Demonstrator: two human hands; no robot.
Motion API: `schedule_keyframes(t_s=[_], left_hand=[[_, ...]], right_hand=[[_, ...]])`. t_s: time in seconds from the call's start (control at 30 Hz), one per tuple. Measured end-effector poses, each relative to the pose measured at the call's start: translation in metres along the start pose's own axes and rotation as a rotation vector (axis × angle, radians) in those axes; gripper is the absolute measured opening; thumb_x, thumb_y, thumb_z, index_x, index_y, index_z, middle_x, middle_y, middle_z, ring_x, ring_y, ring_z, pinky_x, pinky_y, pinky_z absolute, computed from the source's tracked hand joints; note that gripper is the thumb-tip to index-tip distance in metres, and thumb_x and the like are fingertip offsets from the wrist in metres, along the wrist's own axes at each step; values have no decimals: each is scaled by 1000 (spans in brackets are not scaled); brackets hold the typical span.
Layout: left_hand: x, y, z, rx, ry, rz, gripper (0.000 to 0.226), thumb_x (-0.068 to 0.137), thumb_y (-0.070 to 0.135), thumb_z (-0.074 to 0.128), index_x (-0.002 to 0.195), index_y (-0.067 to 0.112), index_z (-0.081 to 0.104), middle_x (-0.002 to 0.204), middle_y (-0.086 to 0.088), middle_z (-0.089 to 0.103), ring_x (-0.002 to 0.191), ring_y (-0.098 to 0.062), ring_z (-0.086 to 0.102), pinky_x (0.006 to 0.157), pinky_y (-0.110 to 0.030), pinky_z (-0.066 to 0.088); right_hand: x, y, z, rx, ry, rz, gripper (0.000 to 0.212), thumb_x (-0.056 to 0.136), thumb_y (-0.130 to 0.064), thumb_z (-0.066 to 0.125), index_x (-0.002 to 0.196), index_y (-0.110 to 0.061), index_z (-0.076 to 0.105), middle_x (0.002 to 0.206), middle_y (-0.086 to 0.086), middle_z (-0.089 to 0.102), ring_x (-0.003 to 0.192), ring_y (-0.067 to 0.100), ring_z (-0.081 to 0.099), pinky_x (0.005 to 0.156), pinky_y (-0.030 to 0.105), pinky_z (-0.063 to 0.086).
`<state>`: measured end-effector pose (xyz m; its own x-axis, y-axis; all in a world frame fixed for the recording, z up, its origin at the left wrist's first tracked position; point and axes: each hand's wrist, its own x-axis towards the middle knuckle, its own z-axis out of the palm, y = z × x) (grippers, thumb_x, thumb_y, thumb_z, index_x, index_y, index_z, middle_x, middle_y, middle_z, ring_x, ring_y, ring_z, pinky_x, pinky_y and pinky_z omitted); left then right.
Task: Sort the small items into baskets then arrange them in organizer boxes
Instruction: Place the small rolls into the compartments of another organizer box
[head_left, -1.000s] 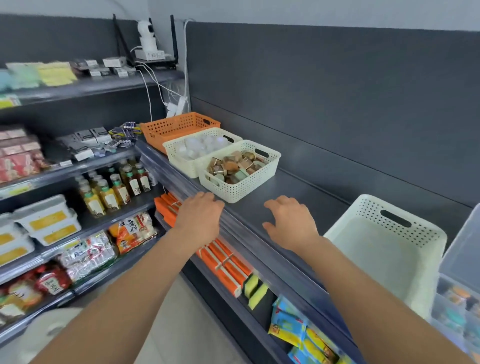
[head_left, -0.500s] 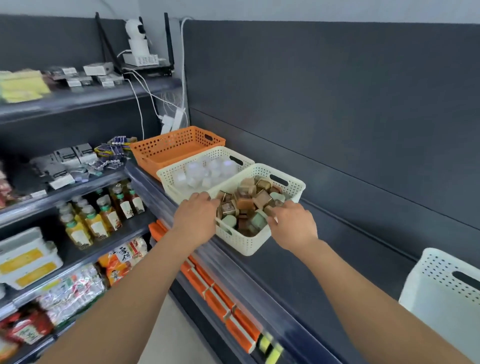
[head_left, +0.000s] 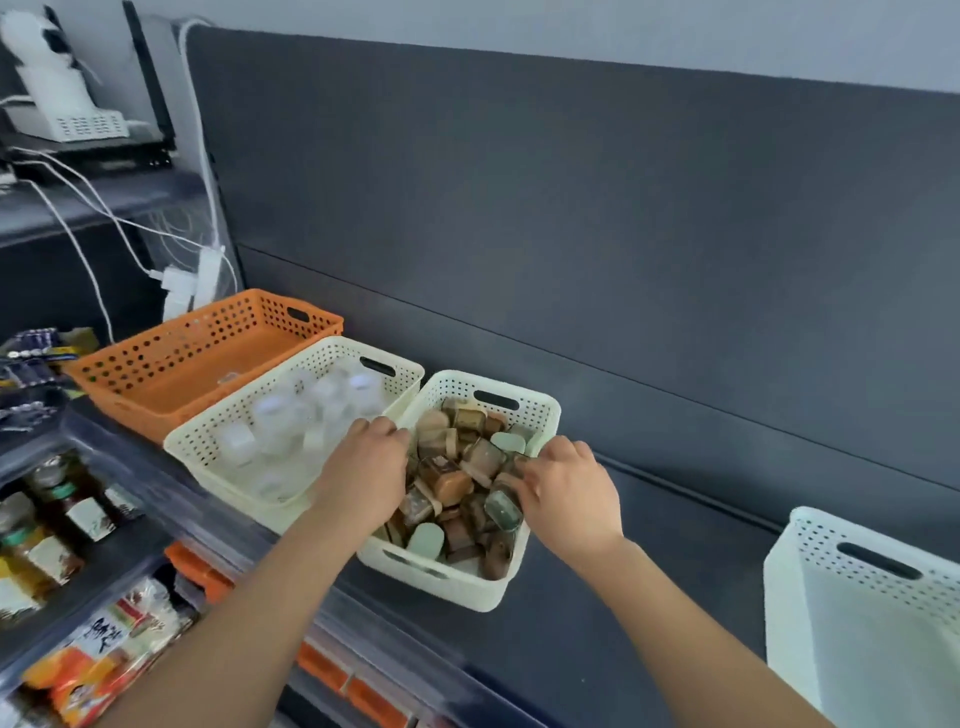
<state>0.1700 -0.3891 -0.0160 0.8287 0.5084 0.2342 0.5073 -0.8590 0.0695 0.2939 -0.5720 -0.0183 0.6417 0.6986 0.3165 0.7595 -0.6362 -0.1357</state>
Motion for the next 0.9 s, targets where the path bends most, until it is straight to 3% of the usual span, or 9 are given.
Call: schedule_keyframes(t_s=[0.17,0.27,0.43,0.53,0.7,0.9], left_hand=[[18,2,7,-154,-28,-30,40,95,13,47,135,14,47,122,-6,51,102,-21,57,84,-31,49],[20,0,13,-216,-60,-31,34,98,19,41,131,15,48,120,-5,55,98,-21,61,80,-34,52],[14,-7,22,-284,-60,-17,40,102,32,31,137,20,45,97,2,68,87,-16,65,71,-31,52],[14,-9,22,-355,-52,-20,40,102,31,32,139,22,44,93,3,68,85,-17,63,68,-30,50],[10,-7,14,-431,-57,11,42,102,26,35,142,17,42,110,-2,68,99,-20,63,78,-31,48],[17,3,-13,-580,-45,87,39,101,20,37,139,16,46,119,-4,64,104,-23,60,82,-36,49]], right_hand=[[-11,9,-6,106,-21,170,29,92,-38,51,110,-18,63,112,-1,55,105,21,49,73,32,48],[-21,5,-7,205,8,371,41,90,-42,53,125,-20,46,116,-1,48,103,19,51,68,31,47],[-31,-8,-3,304,-97,629,35,94,-49,41,113,-21,49,88,-2,63,81,22,60,68,36,52],[-33,-16,-5,372,-64,661,30,95,-45,42,113,-24,54,88,-2,65,82,21,62,69,35,53],[-36,-25,-12,381,14,695,23,93,-30,44,102,-20,63,80,-3,65,75,22,60,65,34,53],[-47,-27,-33,381,152,728,22,92,-26,45,100,-27,66,70,-6,66,67,16,59,59,33,52]])
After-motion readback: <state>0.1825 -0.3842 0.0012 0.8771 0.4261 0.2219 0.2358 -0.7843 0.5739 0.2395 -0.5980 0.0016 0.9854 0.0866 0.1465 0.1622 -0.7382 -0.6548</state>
